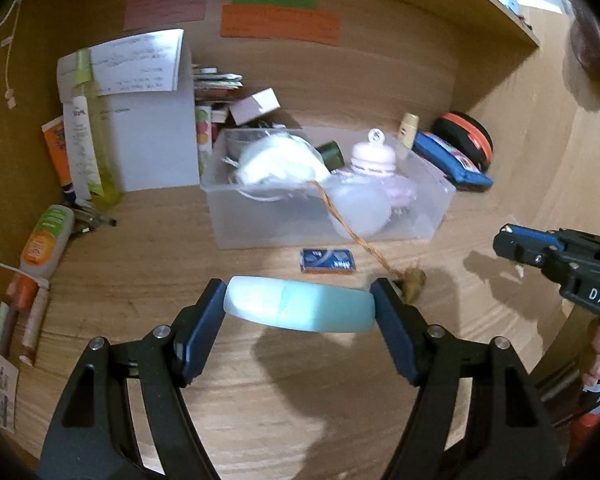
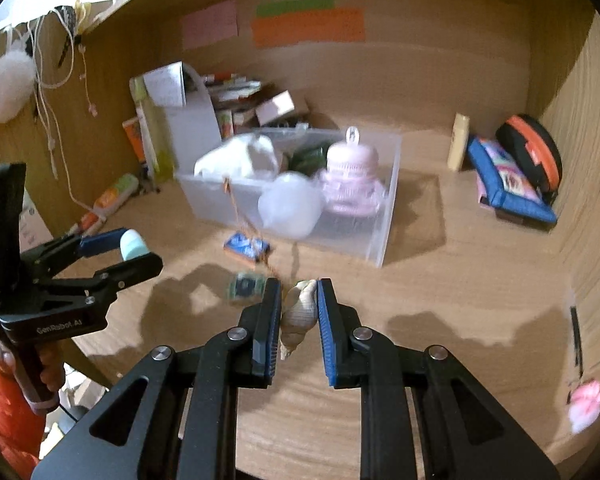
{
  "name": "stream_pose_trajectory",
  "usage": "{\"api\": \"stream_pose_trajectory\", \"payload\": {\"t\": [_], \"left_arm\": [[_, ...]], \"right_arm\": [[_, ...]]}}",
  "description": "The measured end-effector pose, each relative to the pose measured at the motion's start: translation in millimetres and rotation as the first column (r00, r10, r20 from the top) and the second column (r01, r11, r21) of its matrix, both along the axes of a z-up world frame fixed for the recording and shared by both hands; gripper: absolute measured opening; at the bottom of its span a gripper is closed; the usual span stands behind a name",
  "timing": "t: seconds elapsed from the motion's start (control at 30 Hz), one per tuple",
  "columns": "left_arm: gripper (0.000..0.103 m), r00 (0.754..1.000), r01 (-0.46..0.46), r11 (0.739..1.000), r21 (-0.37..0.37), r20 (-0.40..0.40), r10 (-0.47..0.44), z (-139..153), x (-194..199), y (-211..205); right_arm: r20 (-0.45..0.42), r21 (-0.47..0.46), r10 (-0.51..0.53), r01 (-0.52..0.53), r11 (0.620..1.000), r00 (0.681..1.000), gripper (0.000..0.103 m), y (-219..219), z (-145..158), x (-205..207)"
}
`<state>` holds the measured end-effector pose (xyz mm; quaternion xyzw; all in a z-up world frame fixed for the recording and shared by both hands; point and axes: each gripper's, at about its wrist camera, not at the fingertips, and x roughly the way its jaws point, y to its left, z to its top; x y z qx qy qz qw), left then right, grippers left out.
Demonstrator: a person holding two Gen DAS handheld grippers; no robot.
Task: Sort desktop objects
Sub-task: 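Carry the teal cylinder and shell into the clear box and open both tools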
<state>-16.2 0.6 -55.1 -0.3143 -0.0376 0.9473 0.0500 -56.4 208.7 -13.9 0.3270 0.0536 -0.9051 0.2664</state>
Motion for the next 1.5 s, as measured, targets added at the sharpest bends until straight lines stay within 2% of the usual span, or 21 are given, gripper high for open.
{"api": "stream_pose_trajectory", "payload": {"t": [0.13,0.23,0.3,0.53,0.8,1.03,1.17,1.33,1.5], "left_arm": [[0.073,1.000,-0.001,0.999,0.042,-0.025,0.002,12,-5,-7],[0.073,0.998,0.052,0.987,0.154,-0.026,-0.049,21,-12,-17],[0.073,0.998,0.052,0.985,0.166,-0.039,-0.046,27,-17,-20],[0.073,0.996,0.025,0.992,0.123,-0.085,-0.014,53,-42,-16],[0.073,0.995,0.033,0.994,0.102,-0.096,-0.023,68,-82,-7],[0.073,0.996,0.046,0.995,0.089,-0.075,-0.039,70,-117,6],[0.073,0.996,0.083,0.989,0.120,-0.050,-0.077,66,-136,13],[0.073,0.997,0.081,0.990,0.118,-0.017,-0.080,57,-159,22],[0.073,0.997,0.069,0.995,0.070,0.010,-0.070,40,-171,30]], "right_arm": [[-0.041,-0.001,0.002,-0.002,1.000,0.999,0.016,-2,14,-7],[-0.062,-0.008,0.006,-0.006,1.000,0.998,0.016,-4,25,-15],[-0.072,-0.014,0.009,-0.010,1.000,0.997,0.016,-5,31,-21],[-0.097,-0.019,0.022,-0.024,1.000,0.995,0.016,-11,46,-47],[-0.082,-0.008,0.033,-0.034,0.999,0.996,0.016,-17,43,-85],[-0.059,0.000,0.023,-0.023,1.000,0.998,0.016,-20,33,-116],[-0.035,-0.015,0.018,-0.018,1.000,0.999,0.016,-20,26,-130],[0.014,-0.026,0.025,-0.025,0.999,1.000,0.016,-25,9,-146],[0.008,-0.015,0.015,-0.015,1.000,1.000,0.016,-25,0,-150]]}}
